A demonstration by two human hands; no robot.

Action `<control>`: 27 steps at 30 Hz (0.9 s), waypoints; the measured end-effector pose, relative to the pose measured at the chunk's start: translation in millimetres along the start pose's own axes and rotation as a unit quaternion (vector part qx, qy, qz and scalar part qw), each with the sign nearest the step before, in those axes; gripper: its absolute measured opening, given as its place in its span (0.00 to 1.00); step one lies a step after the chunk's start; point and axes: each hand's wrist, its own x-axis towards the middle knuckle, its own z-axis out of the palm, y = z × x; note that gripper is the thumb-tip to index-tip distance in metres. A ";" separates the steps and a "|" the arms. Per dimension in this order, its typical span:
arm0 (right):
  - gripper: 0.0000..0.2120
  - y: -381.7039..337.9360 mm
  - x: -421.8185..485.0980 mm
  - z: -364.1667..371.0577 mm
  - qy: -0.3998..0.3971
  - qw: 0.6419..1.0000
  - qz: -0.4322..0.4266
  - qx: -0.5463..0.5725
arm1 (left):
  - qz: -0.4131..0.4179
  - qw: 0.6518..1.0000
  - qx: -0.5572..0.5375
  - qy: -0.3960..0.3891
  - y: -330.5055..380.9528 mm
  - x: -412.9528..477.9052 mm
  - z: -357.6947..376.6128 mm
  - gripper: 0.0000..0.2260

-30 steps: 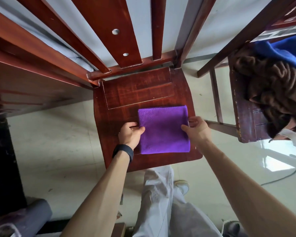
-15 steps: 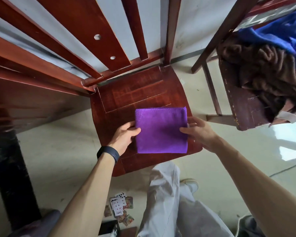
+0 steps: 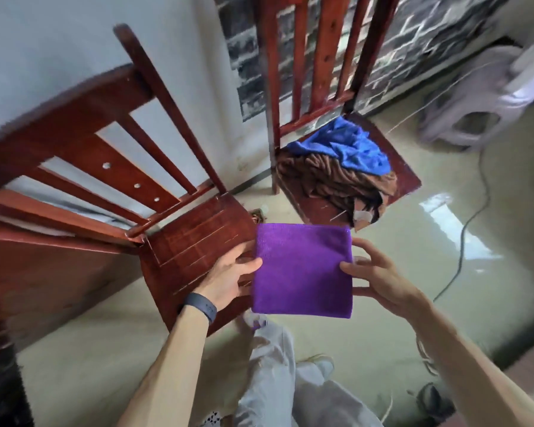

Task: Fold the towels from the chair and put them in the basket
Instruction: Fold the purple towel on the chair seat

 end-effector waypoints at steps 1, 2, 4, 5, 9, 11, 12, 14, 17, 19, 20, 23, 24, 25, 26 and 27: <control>0.20 -13.5 -25.4 -12.8 0.015 1.000 -0.026 0.007 | 0.013 1.000 0.012 -0.013 17.3 -11.0 22.4 0.15; 0.20 -26.7 -51.7 -25.1 0.030 0.998 -0.052 0.016 | 0.027 0.999 0.026 -0.028 34.9 -22.0 45.6 0.15; 0.19 -50.8 -106.4 -48.9 0.061 0.992 -0.103 0.036 | 0.054 0.995 0.057 -0.064 69.9 -45.5 93.6 0.17; 0.19 -61.4 -133.8 -60.6 0.076 0.988 -0.127 0.047 | 0.067 0.992 0.072 -0.080 86.4 -57.0 118.6 0.17; 0.19 -93.9 -238.9 -111.1 0.134 0.964 -0.216 0.080 | 0.120 0.975 0.123 -0.140 146.6 -100.0 222.2 0.15; 0.20 -105.1 -285.1 -137.7 0.165 0.949 -0.255 0.088 | 0.141 0.963 0.148 -0.174 170.5 -119.8 273.4 0.16; 0.20 -110.7 -306.3 -151.1 0.182 0.940 -0.274 0.091 | 0.154 0.955 0.161 -0.194 180.9 -128.8 299.1 0.15; 0.20 -120.0 -342.2 -177.5 0.210 0.922 -0.311 0.093 | 0.178 0.939 0.188 -0.228 199.3 -143.4 348.1 0.15; 0.20 -134.4 -382.9 -216.2 0.251 0.894 -0.356 0.105 | 0.209 0.915 0.215 -0.269 225.4 -157.5 418.5 0.15; 0.21 -147.6 -402.3 -243.0 0.275 0.873 -0.384 0.120 | 0.231 0.899 0.229 -0.292 242.6 -161.2 465.1 0.16; 0.22 -155.7 -410.5 -256.6 0.287 0.864 -0.394 0.126 | 0.241 0.893 0.230 -0.304 251.7 -162.1 487.5 0.16; 0.27 -183.5 -428.8 -298.8 0.320 0.838 -0.419 0.141 | 0.265 0.870 0.245 -0.337 279.7 -156.9 552.7 0.16; 0.27 -193.4 -432.3 -314.2 0.330 0.830 -0.426 0.141 | 0.270 0.863 0.250 -0.345 289.7 -152.5 573.5 0.16; 0.25 -203.8 -434.8 -330.2 0.340 0.822 -0.435 0.140 | 0.274 0.858 0.254 -0.353 300.1 -146.6 594.0 0.17; 0.23 -214.0 -435.8 -346.8 0.350 0.815 -0.442 0.138 | 0.278 0.852 0.259 -0.360 310.4 -139.7 614.1 0.17; 0.21 -224.3 -436.2 -363.4 0.360 0.807 -0.449 0.134 | 0.279 0.849 0.262 -0.365 320.5 -131.1 633.9 0.17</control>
